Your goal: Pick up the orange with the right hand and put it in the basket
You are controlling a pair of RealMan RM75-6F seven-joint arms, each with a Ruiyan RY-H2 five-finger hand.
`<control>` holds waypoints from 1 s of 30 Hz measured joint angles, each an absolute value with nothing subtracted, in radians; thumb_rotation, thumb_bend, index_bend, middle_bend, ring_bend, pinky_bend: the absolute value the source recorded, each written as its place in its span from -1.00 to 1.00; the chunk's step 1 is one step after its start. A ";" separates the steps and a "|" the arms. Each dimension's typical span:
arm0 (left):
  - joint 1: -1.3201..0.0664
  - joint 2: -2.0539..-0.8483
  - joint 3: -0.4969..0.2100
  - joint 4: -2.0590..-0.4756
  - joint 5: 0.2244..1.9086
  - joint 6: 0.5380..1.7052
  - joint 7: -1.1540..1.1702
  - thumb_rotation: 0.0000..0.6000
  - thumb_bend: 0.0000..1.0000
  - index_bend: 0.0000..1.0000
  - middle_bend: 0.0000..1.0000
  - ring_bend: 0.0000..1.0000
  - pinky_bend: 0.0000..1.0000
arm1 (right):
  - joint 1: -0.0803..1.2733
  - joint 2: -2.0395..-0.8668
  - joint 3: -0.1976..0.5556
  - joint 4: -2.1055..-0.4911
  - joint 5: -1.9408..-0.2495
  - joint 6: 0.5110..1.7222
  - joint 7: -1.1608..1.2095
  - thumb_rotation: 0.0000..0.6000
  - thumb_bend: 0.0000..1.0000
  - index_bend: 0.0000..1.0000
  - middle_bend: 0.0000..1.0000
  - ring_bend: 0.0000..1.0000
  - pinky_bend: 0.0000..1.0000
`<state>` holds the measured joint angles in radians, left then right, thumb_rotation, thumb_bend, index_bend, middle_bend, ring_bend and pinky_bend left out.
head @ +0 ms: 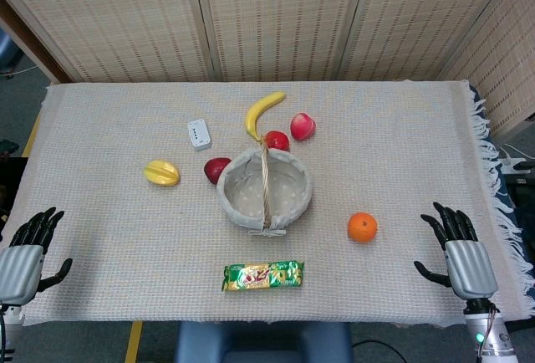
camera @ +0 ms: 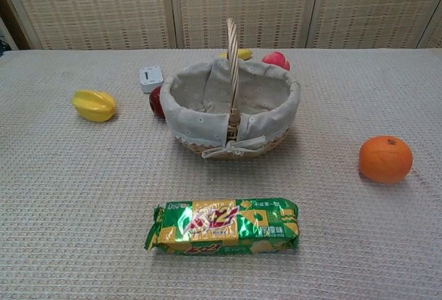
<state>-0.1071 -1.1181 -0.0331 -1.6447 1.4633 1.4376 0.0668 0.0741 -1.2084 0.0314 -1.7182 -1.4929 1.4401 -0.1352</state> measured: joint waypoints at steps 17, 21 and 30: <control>-0.105 -1.114 -0.028 -1.649 1.470 1.438 0.059 1.00 -0.34 -1.00 -1.00 -1.00 -0.78 | 0.202 -1.193 0.098 -1.884 -1.209 1.245 -0.421 0.92 -0.81 -1.00 -1.00 -1.00 -1.00; -0.105 -1.112 -0.028 -1.651 1.468 1.436 0.056 1.00 -0.33 -1.00 -1.00 -1.00 -0.78 | 0.266 -1.247 0.120 -1.889 -1.100 1.204 -0.544 0.93 -0.82 -1.00 -1.00 -1.00 -1.00; -0.107 -1.109 -0.028 -1.653 1.461 1.427 0.050 1.00 -0.34 -1.00 -1.00 -1.00 -0.78 | 0.382 -1.411 0.148 -1.834 -0.909 1.170 -0.709 0.93 -0.82 -1.00 -1.00 -1.00 -1.00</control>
<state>-0.1067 -1.1085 -0.0284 -1.6533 1.4612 1.4272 0.0502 0.3823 -1.4109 0.1475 -1.8344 -0.9087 1.1697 -0.7087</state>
